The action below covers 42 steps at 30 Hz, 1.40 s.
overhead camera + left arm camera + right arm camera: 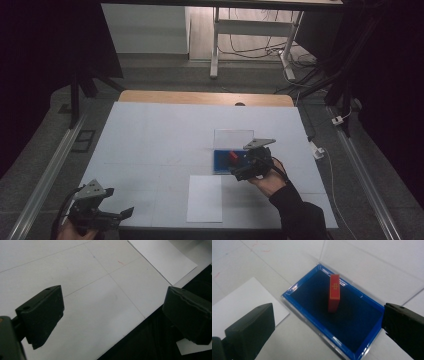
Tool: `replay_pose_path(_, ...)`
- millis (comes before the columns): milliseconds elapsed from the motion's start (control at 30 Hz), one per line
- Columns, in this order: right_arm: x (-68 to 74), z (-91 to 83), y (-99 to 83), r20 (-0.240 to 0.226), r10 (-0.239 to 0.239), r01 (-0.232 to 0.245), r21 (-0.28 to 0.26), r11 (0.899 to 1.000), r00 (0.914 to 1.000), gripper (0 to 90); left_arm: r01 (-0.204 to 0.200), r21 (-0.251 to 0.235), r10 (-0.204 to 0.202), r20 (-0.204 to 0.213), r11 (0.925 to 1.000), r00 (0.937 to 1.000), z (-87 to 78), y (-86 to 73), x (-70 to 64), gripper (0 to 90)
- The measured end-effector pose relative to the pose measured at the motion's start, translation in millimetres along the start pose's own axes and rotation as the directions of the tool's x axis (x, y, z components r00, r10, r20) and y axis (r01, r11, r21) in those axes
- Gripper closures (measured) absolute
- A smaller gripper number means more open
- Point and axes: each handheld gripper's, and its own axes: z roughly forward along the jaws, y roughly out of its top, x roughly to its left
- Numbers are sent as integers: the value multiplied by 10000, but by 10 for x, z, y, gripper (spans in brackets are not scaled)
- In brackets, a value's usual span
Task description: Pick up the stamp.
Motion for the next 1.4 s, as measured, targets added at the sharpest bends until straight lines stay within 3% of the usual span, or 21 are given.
replay_pose_path(267,-29,167,77,158,-127,124,190,9997,9998,0,-11,21,11,8,10000,10000,0,0,-1,41)
replay_pose_path(333,-40,202,95,228,-208,203,214,9996,9995,43,-11,24,11,12,10000,10000,1,0,-1,41)
replay_pose_path(400,-55,245,120,239,-362,356,269,9990,9991,164,-23,30,23,12,10000,10000,1,0,-2,41)
replay_pose_path(433,-55,245,120,239,-362,356,269,9990,9991,164,-28,17,28,17,10000,10000,2,-1,-2,41)
replay_pose_path(533,-67,273,158,180,-548,540,412,9977,9983,374,-28,21,28,39,10000,10000,3,-1,-3,41)
replay_pose_path(633,-72,284,181,122,-636,628,553,9965,9979,454,-28,24,28,40,10000,10000,3,-1,-3,41)
replay_pose_path(667,-82,299,195,4,-638,636,673,9957,9980,571,-30,28,29,39,10000,10000,3,-1,-3,42)
replay_pose_path(733,-82,306,197,-25,-638,638,720,9954,9980,596,-37,29,37,44,10000,10000,3,-1,-2,42)
replay_pose_path(800,-91,325,198,-39,-717,718,762,9945,9974,705,-41,36,41,52,10000,10000,4,-1,-2,42)
replay_pose_path(900,-101,323,201,-53,-707,709,723,9949,9975,786,-45,37,45,63,10000,10000,4,-2,-3,42)
replay_pose_path(1133,-123,297,199,-66,-575,579,680,9960,9983,799,-81,74,80,44,9999,10000,3,0,-5,43)
replay_pose_path(1267,-128,189,224,-158,-616,618,148,9980,9980,800,-95,84,94,38,9999,9999,4,0,-7,44)
replay_pose_path(1400,-128,120,232,-199,-811,811,4,9967,9965,800,-94,73,93,46,9999,9999,3,0,-7,44)
